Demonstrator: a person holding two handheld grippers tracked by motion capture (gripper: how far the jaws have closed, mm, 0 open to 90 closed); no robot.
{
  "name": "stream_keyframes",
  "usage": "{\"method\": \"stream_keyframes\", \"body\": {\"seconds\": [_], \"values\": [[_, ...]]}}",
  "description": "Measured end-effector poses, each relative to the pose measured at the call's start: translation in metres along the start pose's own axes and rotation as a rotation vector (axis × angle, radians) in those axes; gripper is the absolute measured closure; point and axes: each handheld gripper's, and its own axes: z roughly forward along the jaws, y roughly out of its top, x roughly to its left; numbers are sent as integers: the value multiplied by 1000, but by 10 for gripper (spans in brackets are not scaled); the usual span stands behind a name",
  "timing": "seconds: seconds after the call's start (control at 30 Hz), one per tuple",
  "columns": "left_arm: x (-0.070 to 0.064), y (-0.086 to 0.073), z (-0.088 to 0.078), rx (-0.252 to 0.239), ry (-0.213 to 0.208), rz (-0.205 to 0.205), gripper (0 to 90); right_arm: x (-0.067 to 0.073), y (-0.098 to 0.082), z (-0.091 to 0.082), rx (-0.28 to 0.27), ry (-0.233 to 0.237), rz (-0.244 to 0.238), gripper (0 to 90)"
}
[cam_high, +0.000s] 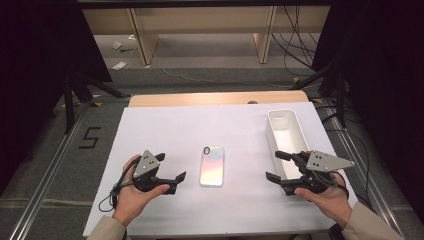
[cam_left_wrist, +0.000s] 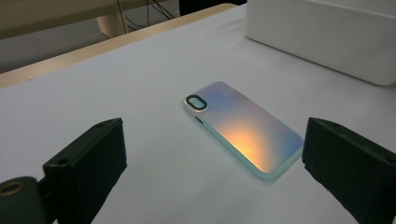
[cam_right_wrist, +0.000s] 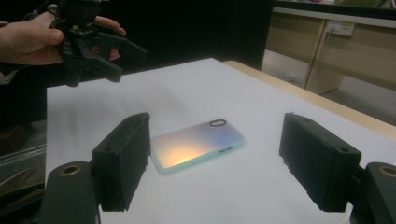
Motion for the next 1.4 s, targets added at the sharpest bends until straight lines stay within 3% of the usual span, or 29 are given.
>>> {"method": "stream_keyframes", "body": {"seconds": [0.4,0.63,0.73,0.8,0.83,1.13,1.17,1.2,1.23,1.27,1.33,1.4], "values": [[-1,1,0,-1,-1,4,100,1,-2,3,31,1,10,251],[-10,7,7,25,-4,34,277,2,-2,5,62,-24,10,267],[-12,9,11,37,-10,45,272,4,-1,7,93,-38,11,287],[-15,9,14,52,-13,53,252,8,-1,11,114,-23,12,287],[-16,8,17,69,-11,70,247,10,-1,14,138,-32,-19,283],[-20,7,23,114,-27,84,258,12,-4,20,206,-11,-8,283],[-21,8,24,120,-35,88,281,13,-4,20,215,-9,-4,282],[-22,9,26,120,-39,92,362,13,-5,21,217,-10,-5,282],[-24,11,28,124,-48,96,362,13,-5,21,217,-10,-5,282],[-27,13,30,124,-64,105,482,12,-4,21,212,-11,3,282],[-32,15,35,132,-72,118,582,12,-4,21,212,-16,3,282],[-36,16,41,151,-97,139,625,12,-5,21,212,-16,3,281]]}}
